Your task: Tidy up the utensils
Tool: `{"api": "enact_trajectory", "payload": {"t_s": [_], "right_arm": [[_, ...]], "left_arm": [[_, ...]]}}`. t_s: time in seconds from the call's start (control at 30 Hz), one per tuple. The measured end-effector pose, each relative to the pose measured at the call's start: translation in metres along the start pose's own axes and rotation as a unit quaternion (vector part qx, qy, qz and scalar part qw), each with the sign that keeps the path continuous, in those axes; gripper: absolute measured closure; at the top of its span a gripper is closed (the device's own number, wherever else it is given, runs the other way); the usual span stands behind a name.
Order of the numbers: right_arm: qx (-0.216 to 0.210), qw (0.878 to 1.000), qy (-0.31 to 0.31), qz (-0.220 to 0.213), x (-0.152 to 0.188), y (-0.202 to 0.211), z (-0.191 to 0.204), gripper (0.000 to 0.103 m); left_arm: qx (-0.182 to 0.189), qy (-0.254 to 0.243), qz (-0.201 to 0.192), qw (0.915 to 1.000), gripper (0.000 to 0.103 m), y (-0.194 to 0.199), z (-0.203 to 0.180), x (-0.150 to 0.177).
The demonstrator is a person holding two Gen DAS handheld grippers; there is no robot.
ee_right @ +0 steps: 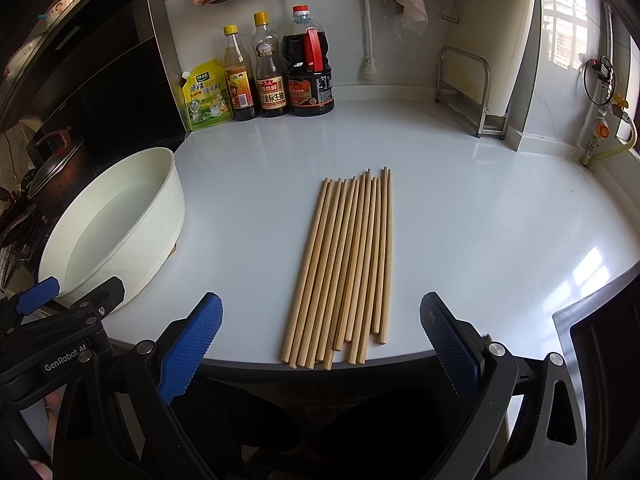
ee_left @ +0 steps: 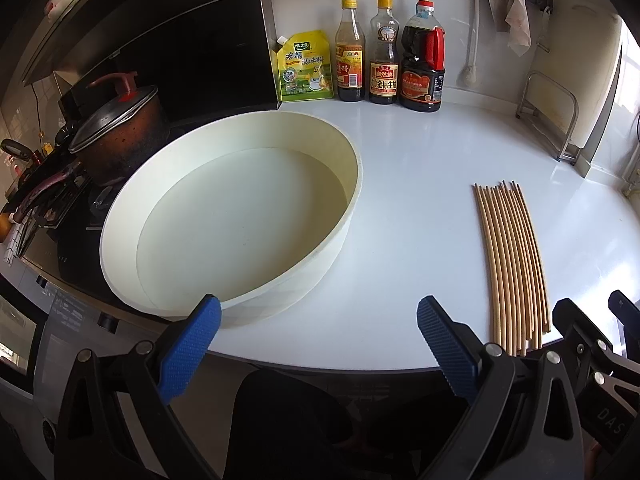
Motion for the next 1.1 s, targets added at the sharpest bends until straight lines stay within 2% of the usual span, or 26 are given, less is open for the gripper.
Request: {"api": "enact_trajectory", "payload": {"t_s": [0.33, 0.5, 0.73, 0.83, 0.97, 1.1], "right_arm": [[-0.001, 1.0, 0.0, 0.001, 0.001, -0.001, 0.0, 0.008], [0.003, 1.0, -0.004, 0.002, 0.002, -0.003, -0.015, 0.008], [0.015, 0.999, -0.036, 0.006, 0.003, -0.018, -0.055, 0.008], [0.034, 0.999, -0.036, 0.003, 0.001, -0.029, -0.073, 0.008], [0.052, 0.998, -0.038, 0.028, 0.003, -0.056, -0.094, 0.008], [0.06, 0.997, -0.034, 0.041, 0.002, -0.079, -0.103, 0.008]], "left_arm": [[0.002, -0.001, 0.003, 1.0, 0.006, -0.001, -0.004, 0.001], [0.014, -0.004, 0.0, 0.9999, 0.006, -0.003, -0.017, -0.002], [0.059, -0.021, 0.003, 0.998, 0.006, -0.015, -0.055, -0.004], [0.089, -0.025, 0.008, 0.9956, 0.006, -0.025, -0.077, -0.005], [0.113, -0.017, 0.026, 0.9931, 0.006, -0.047, -0.099, -0.005], [0.105, -0.019, 0.03, 0.9938, 0.006, -0.066, -0.108, -0.006]]}}
Point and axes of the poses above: each gripper's, at about its wrist camera, not at the fingertips, and y roughly against the way its jaws point, z to its left, x to its underside, the point moved 7 cm from there along -y, roughly the way its jaws point, and after that the axes turned 11 degrees about -z, right-handed, at the moved point
